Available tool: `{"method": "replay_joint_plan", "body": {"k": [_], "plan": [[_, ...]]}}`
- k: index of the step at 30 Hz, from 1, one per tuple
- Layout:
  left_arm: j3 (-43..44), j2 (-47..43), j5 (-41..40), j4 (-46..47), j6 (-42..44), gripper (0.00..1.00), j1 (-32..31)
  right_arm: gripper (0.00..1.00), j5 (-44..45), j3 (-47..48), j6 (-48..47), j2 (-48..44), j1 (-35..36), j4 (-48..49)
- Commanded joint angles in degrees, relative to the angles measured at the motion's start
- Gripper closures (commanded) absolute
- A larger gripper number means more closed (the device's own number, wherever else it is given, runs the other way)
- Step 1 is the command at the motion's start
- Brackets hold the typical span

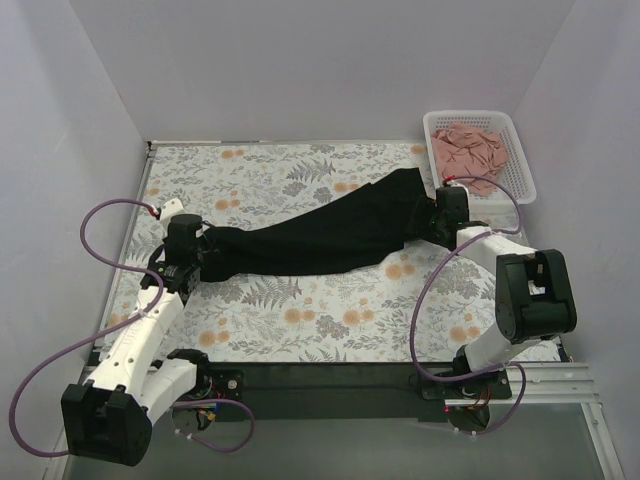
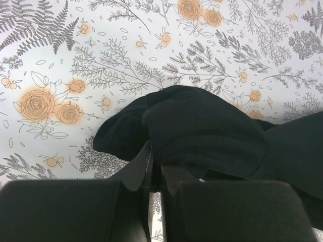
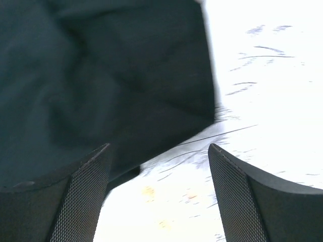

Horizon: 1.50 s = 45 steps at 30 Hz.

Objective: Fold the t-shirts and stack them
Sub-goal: Flatten the tshirt out

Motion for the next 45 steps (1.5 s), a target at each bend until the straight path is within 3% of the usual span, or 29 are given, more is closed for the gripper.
{"method": "replay_joint_plan", "body": {"k": [1,4,7,9,10,13,19,23,26,29,33,37,42,45], "plan": [[-0.11,-1.74,-3.09,0.93,0.58,1.0,0.42,0.17,1.08,1.21,3.73,2.69,-2.96,0.45],[0.07,-1.57,-3.18,1.02,0.58,1.0,0.51,0.18,-1.38,1.65,3.65,4.98,-3.58,1.41],[0.94,-0.52,-2.04,1.98,0.67,1.0,1.03,0.3,-5.07,2.53,3.12,6.83,-3.67,2.55],[2.52,1.58,-0.9,1.99,0.58,1.0,1.83,0.49,-7.43,3.66,2.85,7.62,-3.58,3.17],[4.53,2.47,-0.37,2.16,0.5,1.0,3.05,0.67,-8.06,4.11,2.77,7.63,-3.67,3.17],[8.84,6.86,1.74,2.77,-0.03,1.0,6.21,0.97,-9.9,6.65,2.59,7.36,-3.58,3.26],[30.01,19.84,7.71,1.12,-1.17,1.0,13.24,0.99,-15.18,13.5,3.55,2.64,-3.58,2.91],[40.58,22.17,10.79,0.84,-2.23,1.0,15.63,0.99,-13.43,14.92,1.36,-4.13,-3.67,2.12],[37.7,16.47,10.53,5.22,-2.05,1.0,15.71,0.99,-11.5,11.34,0.74,-11.6,-3.58,2.38],[29.01,8.21,9.83,7.61,-4.85,0.99,15.72,0.99,-8.08,4.41,3.27,-20.47,-3.58,3.08],[18.11,-0.14,10.26,3.93,-11.36,1.0,15.63,0.99,-3.15,-7.26,7.68,-34.77,-3.67,3.7],[7.82,-3.93,9.66,0.94,-12.16,1.0,15.36,0.99,0.63,-15.83,8.22,-46.06,-3.41,3.53],[13.41,-5.53,4.65,-3.8,-8.65,1.0,14.4,0.99,3.45,-12.09,5.76,-51.35,-2.7,2.12],[26.4,-3.86,-0.86,-7.31,-4.0,1.0,14.4,0.99,2.57,-6.63,4.0,-50.21,-2.53,1.07]]}}
